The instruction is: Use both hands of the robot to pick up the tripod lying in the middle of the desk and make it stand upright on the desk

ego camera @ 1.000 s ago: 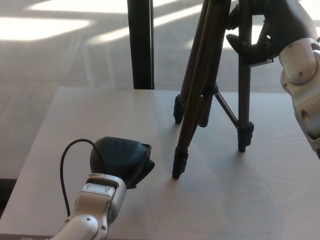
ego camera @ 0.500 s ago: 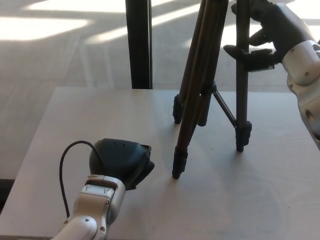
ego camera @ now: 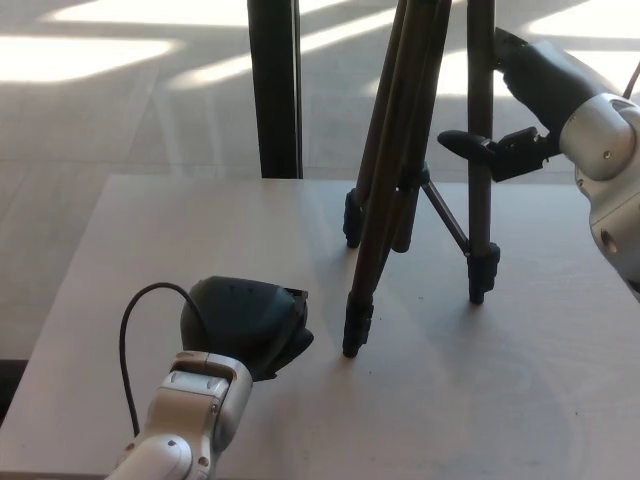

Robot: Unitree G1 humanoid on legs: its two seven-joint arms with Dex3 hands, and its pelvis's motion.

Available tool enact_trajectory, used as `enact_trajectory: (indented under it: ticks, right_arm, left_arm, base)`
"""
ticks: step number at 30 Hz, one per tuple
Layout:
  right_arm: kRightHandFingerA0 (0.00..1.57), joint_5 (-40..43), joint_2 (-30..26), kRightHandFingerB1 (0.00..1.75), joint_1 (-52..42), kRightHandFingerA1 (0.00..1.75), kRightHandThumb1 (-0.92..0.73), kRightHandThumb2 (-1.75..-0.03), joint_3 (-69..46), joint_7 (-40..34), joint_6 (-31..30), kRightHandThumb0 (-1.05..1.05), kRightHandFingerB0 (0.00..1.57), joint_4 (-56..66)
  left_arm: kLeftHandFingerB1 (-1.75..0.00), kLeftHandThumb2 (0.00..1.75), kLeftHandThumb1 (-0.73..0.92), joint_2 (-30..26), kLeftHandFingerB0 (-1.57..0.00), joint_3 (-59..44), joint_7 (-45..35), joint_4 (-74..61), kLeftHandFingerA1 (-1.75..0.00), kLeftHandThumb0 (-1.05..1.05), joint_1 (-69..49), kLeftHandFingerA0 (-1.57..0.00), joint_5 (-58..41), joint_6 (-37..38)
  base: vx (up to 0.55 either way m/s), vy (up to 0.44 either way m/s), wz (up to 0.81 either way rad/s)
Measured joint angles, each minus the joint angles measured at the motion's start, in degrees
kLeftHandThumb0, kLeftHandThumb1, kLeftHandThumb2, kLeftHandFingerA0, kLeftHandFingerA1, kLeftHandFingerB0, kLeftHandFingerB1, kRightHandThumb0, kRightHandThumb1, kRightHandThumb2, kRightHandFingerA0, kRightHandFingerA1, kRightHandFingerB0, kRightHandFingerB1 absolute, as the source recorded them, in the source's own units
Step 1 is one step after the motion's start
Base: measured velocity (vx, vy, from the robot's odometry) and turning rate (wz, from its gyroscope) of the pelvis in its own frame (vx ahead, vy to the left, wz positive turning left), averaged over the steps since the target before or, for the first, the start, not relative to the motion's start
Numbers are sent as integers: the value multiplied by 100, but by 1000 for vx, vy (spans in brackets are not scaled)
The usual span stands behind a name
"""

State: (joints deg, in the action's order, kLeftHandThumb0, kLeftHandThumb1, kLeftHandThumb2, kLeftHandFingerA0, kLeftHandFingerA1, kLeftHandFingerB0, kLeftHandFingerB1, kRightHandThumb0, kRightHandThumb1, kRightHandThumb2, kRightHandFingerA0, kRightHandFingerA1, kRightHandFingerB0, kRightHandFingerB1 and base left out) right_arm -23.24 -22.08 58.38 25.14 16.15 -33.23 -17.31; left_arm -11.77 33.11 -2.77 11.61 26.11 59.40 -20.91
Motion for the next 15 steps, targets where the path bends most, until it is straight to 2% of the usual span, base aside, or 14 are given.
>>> enact_trajectory:
  ticks: [1,2,3,4,5,6,8,9,10,15]
  right_arm:
    - [0,-23,-35,0,-8,0,-75,-63,0,78,-72,-105,0,56]
    - [0,-46,-66,0,-24,0,-64,-84,-5,119,-123,-104,0,123]
    - [0,-70,-94,0,-42,0,-76,-64,-14,157,-168,-104,0,194]
    - [0,-82,-109,0,-53,0,-77,-65,-20,176,-189,-104,0,227]
    - [0,-113,-165,0,-108,25,-64,-103,-49,233,-253,-104,0,336]
    - [0,-120,-210,0,-161,25,-64,-103,-77,271,-291,-104,0,408]
    - [0,-118,-275,0,-233,27,-64,-105,-110,307,-315,-105,0,496]
    - [0,-117,-296,0,-260,27,-64,-105,-122,317,-322,-105,0,524]
    - [0,-116,-323,0,-296,0,-79,-66,-140,330,-327,-105,0,569]
    - [0,-98,-544,0,-619,0,-80,-65,-343,410,-325,-105,0,822]
  left_arm:
    - [-50,59,63,-32,-51,-4,-23,-42,-97,-61,-18,-72,-4,3]
    - [-48,59,63,-63,-49,-15,-49,-76,-90,-63,-38,-67,-10,4]
    - [-44,60,65,-96,-42,-32,-69,-116,-74,-65,-66,-53,-18,7]
    - [-40,60,67,-112,-34,-44,-83,-136,-63,-66,-82,-40,-25,10]
    - [-23,93,51,-149,-5,-116,-165,-227,-43,-75,-138,-1,-80,15]
    - [-23,93,51,-162,-5,-210,-255,-309,-43,-75,-180,-1,-159,17]
    - [-1,96,58,-160,0,-393,-421,-436,-15,-94,-218,0,-335,16]
    - [-1,96,58,-156,0,-465,-483,-474,-15,-94,-224,0,-406,16]
    - [0,97,57,-152,0,-552,-550,-516,-14,-96,-234,0,-489,16]
    - [0,100,64,-173,0,-1064,-923,-788,-13,-99,-318,0,-956,17]
  base:
    - [0,0,0]
    - [0,0,0]
    - [0,0,0]
    - [0,0,0]
    - [0,0,0]
    - [0,0,0]
    - [0,0,0]
    - [0,0,0]
    - [0,0,0]
    - [0,0,0]
